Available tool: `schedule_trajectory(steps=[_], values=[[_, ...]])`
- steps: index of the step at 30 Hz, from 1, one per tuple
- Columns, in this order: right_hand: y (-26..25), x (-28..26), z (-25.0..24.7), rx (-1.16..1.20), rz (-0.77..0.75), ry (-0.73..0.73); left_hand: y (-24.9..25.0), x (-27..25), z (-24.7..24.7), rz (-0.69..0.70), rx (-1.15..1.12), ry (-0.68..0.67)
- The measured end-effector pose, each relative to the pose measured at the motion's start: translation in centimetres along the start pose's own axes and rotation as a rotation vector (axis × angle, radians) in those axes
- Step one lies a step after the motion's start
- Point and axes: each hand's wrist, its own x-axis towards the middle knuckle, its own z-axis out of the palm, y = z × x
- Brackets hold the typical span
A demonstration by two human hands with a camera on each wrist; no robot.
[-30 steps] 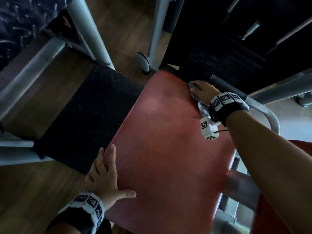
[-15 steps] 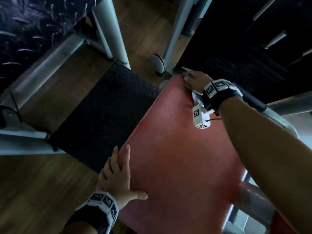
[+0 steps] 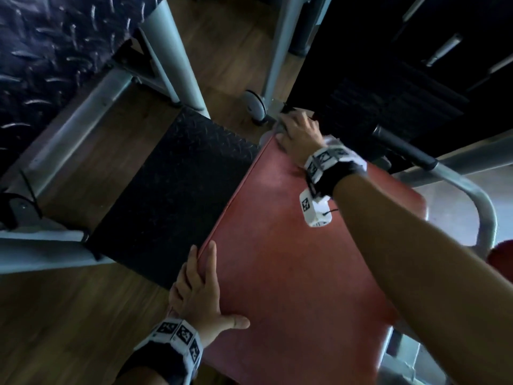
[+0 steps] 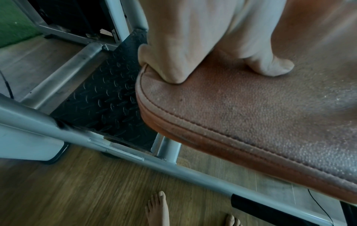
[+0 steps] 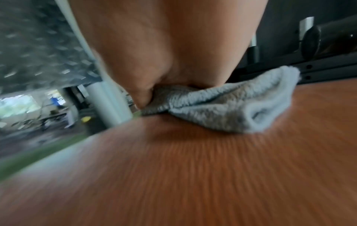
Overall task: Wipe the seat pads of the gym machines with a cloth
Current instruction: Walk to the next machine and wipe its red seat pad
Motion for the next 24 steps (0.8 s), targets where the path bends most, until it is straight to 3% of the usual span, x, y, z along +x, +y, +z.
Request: schedule_trajectory(steps=[3, 5, 8, 11, 12, 14, 16, 18, 20, 24], values=[[-2.2, -4.2, 2.1, -0.050, -0.200, 0.009, 0.1, -0.1, -0.2, 0.002, -0.006, 0.007], [-4.1, -7.3, 3.7, -0.037, -0.252, 0.009, 0.1, -0.1, -0.3, 0.002, 0.000, 0.003], [-6.4, -11.6, 4.2, 0.149, -0.206, 0.019, 0.2, -0.2, -0.4, -0.012, 0.027, 0.003], [-5.1, -15.5, 2.6, 0.359, -0.107, 0.197, 0.4, -0.5, -0.6, -0.013, 0.051, 0.013], [-3.6, -17.1, 2.5, 0.361, -0.010, 0.286, 0.5, -0.7, -0.6, -0.008, 0.051, 0.026], [-0.1, -21.0, 3.1, 0.316, 0.351, 0.368, 0.5, -1.2, -0.7, 0.000, 0.066, 0.048], [2.6, -25.2, 3.9, 0.323, 0.829, 0.338, 0.5, -1.4, -0.8, 0.001, 0.088, 0.045], [4.1, -28.3, 4.7, 0.402, 1.172, 0.321, 0.4, -1.3, -0.8, -0.001, 0.073, 0.006], [4.8, -29.6, 5.6, 0.495, 1.297, 0.302, 0.2, -0.8, -0.8, 0.016, 0.003, -0.037], [5.1, -29.7, 7.4, 0.514, 1.283, 0.414, 0.0, -0.3, -1.6, -0.005, -0.172, -0.048]])
